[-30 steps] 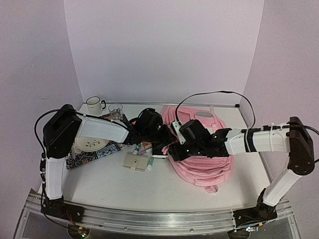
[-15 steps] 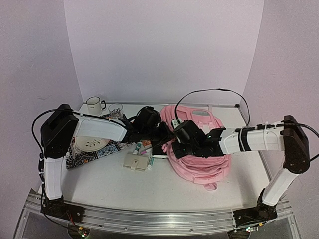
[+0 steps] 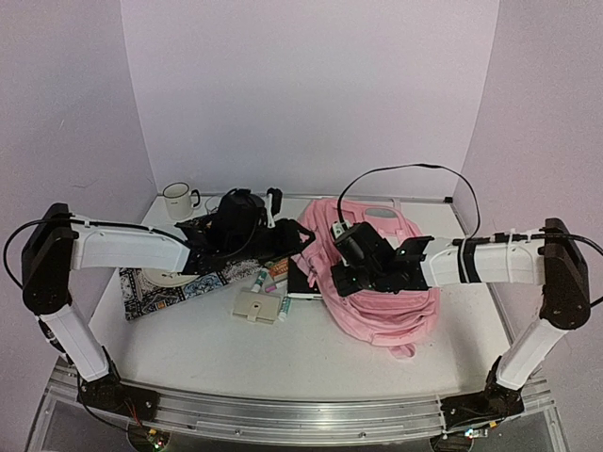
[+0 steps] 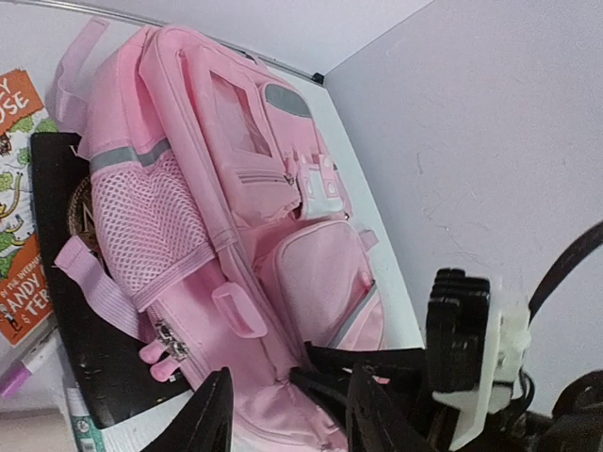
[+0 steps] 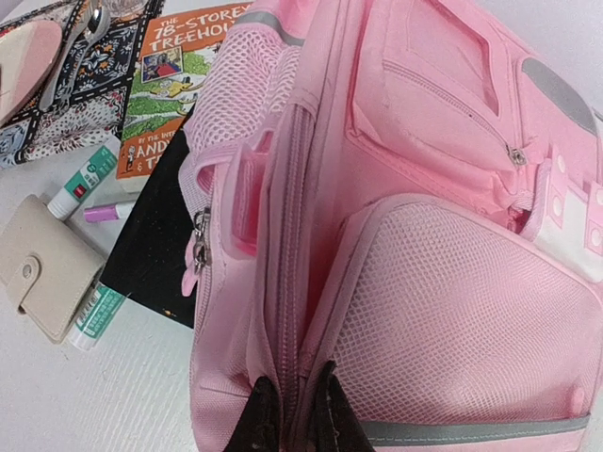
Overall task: Pack the student bag
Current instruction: Grab the largest pocket of the student bag.
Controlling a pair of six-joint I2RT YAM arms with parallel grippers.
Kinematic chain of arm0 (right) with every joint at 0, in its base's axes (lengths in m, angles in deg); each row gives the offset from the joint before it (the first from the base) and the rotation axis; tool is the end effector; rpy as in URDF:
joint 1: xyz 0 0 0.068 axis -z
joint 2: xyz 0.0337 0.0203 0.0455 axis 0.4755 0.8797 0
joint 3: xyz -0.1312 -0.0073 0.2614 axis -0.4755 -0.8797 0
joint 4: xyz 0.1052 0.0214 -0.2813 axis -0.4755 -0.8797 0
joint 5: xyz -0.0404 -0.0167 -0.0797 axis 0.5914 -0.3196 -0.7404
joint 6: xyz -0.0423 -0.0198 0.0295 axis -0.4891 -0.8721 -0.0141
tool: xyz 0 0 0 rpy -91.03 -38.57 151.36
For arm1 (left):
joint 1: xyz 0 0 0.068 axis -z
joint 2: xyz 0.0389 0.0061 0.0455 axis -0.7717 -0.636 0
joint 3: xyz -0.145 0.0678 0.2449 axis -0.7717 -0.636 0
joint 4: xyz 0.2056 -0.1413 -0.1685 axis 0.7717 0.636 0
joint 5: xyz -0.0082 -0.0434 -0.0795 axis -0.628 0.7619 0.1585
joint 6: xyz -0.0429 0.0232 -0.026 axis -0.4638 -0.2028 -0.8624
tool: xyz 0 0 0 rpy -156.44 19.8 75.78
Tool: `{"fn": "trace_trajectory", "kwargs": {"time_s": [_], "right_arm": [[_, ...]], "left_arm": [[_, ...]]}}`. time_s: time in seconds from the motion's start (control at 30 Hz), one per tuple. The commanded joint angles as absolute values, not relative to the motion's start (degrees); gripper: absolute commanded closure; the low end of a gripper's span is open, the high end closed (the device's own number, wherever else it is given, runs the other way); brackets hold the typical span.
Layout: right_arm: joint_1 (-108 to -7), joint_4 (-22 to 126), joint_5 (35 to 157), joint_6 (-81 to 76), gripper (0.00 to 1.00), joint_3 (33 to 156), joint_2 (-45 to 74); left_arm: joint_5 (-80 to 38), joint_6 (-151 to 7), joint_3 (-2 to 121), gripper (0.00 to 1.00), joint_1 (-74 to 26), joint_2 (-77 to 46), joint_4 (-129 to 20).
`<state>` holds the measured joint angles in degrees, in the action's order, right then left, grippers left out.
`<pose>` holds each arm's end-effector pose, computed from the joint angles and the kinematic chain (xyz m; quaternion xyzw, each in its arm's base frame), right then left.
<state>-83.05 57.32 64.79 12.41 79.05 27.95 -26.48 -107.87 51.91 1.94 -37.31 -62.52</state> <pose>0.2488 0.3245 0.2312 -0.1395 0.8393 0.1637 0.4993 0.2616 -0.3432 0.2515 0.0479 0.8276 -0.4407 0.3444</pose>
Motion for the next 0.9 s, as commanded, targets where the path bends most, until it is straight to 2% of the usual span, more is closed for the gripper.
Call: {"fn": "trace_trajectory", "kwargs": {"time_s": [0.0,0.37,0.67,0.87], "right_arm": [[-82.5,55.7,63.8,14.5,1.00,82.7,23.0],[-82.3,55.4,65.5,15.0,1.00,84.8,21.7],[-82.3,55.4,67.2,15.1,1.00,85.4,20.8],[-82.3,55.5,68.6,15.2,1.00,85.5,20.6]], "left_arm": [[-28.4,-96.3,47.0,0.57,2.1,-36.0,-63.8],[-25.1,-88.3,46.4,0.58,3.3,-41.8,-67.3],[-24.1,-84.7,49.7,0.68,3.3,-48.8,-71.4],[-24.3,-82.6,52.5,0.69,3.3,-52.0,-72.6]]}}
